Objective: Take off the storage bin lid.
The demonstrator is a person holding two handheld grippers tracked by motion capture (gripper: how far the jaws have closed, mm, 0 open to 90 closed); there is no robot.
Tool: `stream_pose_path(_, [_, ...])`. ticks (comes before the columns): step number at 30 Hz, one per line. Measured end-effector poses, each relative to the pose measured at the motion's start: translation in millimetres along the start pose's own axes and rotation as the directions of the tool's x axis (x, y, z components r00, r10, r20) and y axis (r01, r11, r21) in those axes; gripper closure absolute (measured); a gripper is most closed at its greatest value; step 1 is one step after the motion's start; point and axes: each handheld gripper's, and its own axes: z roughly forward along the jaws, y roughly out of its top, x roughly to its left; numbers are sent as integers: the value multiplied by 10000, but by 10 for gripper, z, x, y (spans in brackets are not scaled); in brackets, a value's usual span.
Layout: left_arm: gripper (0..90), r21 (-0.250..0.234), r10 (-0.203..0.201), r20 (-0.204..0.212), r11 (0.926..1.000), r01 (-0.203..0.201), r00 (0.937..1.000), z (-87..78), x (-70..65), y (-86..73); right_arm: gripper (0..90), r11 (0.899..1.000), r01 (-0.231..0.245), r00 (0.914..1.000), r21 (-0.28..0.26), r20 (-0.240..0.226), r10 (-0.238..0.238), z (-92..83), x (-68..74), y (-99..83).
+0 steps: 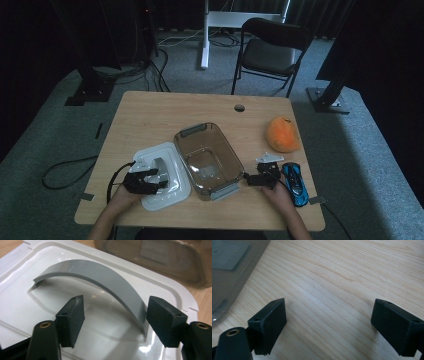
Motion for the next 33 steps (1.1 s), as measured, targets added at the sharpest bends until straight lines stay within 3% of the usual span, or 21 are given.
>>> stream_pose_path(1, [269, -38, -334, -86, 9994, 333, 9994, -22, 15, 7, 120, 10000, 0, 10000, 1, -1, 0, 0, 0, 0])
stream_pose_path(3, [220, -13, -482, -26, 9988, 482, 9988, -48, 30, 16, 120, 10000, 1, 10000, -1, 0, -1, 0, 0, 0])
stream_pose_path(4, [179, -45, -409, 70, 9992, 409, 9991, -62, 34, 12, 120, 10000, 2, 10000, 1, -1, -2, 0, 0, 0])
stream_pose_path(10, [150, -80, -530, 75, 9986, 531, 9986, -126, 87, -33, 121, 10000, 0, 10000, 2, -3, 0, 0, 0, 0])
stream_pose_path(13, [145, -102, -706, -95, 9975, 705, 9975, -143, 108, -52, 120, 10000, 2, 10000, 1, -1, -2, 0, 0, 0])
stream_pose_path(15, [89, -152, -863, -139, 9962, 860, 9962, -158, 126, -62, 120, 10000, 3, 10000, 1, -1, -3, 0, 0, 0])
stream_pose_path(17, [74, -260, -993, -462, 9948, 981, 9940, -179, 137, -70, 120, 10000, 6, 10000, -2, -3, -6, 0, -1, 0])
stream_pose_path(18, [31, -208, -1047, -328, 9944, 1041, 9940, -186, 154, -70, 120, 10000, 6, 10000, -2, -1, -6, 0, -1, 0])
stream_pose_path(23, [2, -384, -1460, -930, 9890, 1430, 9849, -252, 214, -93, 120, 10000, -8, 10000, -1, 0, 8, 0, 0, 0])
stream_pose_path(24, [2, -523, -1587, -1274, 9868, 1531, 9791, -274, 226, -102, 120, 10000, -3, 10000, -4, -2, 3, 0, 0, 0])
stream_pose_path(27, [2, -942, -2209, -1765, 9738, 2069, 9592, -347, 291, -135, 120, 10000, 1, 10000, -3, -1, -1, 0, 0, 0])
stream_pose_path(29, [2, -1038, -2418, -2336, 9692, 2231, 9418, -385, 316, -154, 120, 10000, 2, 10000, 2, -2, -2, 0, 0, 0])
stream_pose_path(30, [2, -1038, -2418, -2336, 9692, 2231, 9418, -385, 316, -154, 120, 10000, 2, 10000, 2, -2, -2, 0, 0, 0])
stream_pose_path(31, [2, -988, -2628, -2842, 9646, 2445, 9220, -430, 356, -182, 120, 10000, 7, 10000, -2, -5, -7, 0, 0, 0])
stream_pose_path(33, [2, -941, -2800, -3205, 9600, 2637, 9049, -457, 384, -216, 119, 9999, 113, 9999, 3, -83, -112, 5, 6, 5])
